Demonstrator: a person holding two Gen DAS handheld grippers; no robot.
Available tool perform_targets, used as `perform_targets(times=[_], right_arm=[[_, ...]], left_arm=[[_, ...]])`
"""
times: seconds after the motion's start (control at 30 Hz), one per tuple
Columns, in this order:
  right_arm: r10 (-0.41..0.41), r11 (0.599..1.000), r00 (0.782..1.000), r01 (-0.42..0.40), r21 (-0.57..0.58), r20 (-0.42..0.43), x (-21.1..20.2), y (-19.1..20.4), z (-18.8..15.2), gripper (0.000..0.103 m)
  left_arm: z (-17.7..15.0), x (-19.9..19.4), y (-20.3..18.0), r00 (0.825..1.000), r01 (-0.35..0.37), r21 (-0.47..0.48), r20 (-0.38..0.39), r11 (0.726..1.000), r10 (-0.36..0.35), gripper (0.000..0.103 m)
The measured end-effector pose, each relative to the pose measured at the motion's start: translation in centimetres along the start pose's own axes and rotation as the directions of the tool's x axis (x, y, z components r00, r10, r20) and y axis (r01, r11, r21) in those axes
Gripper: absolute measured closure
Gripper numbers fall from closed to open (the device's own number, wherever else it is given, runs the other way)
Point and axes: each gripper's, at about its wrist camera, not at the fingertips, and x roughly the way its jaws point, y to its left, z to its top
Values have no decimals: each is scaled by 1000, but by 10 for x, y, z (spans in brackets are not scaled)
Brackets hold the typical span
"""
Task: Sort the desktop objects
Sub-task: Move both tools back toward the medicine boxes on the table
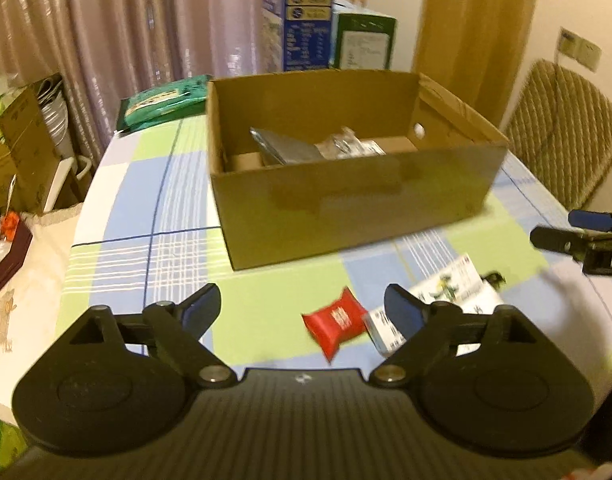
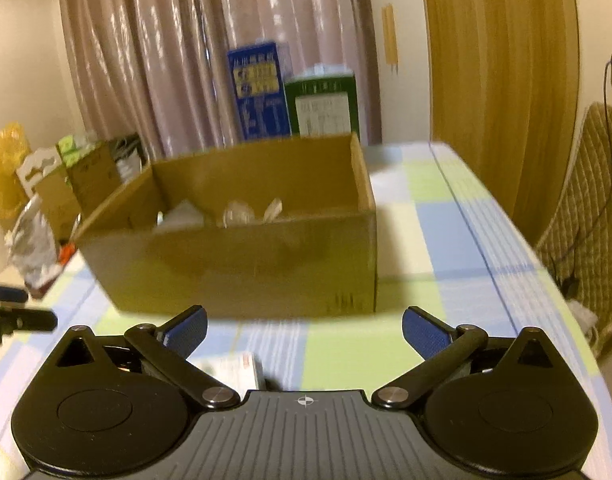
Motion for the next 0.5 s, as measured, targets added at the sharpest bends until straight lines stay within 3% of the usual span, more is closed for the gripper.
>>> perform_targets(times=[0.23,0.4,0.5], right_arm=[[13,999,994,-18,-42,-109,-8,4,-38,2],[15,996,989,-28,-87,-150,-5,8,-48,2],[-3,993,984,-18,-114,-178,-2,12,-53,2]], left_arm=[[-8,5,-16,999,40,62,-36,997,-38,15],[-16,11,-29,993,87,126,-85,988,-76,15],[-26,19,-36,989,88,176,-131,981,-65,15]])
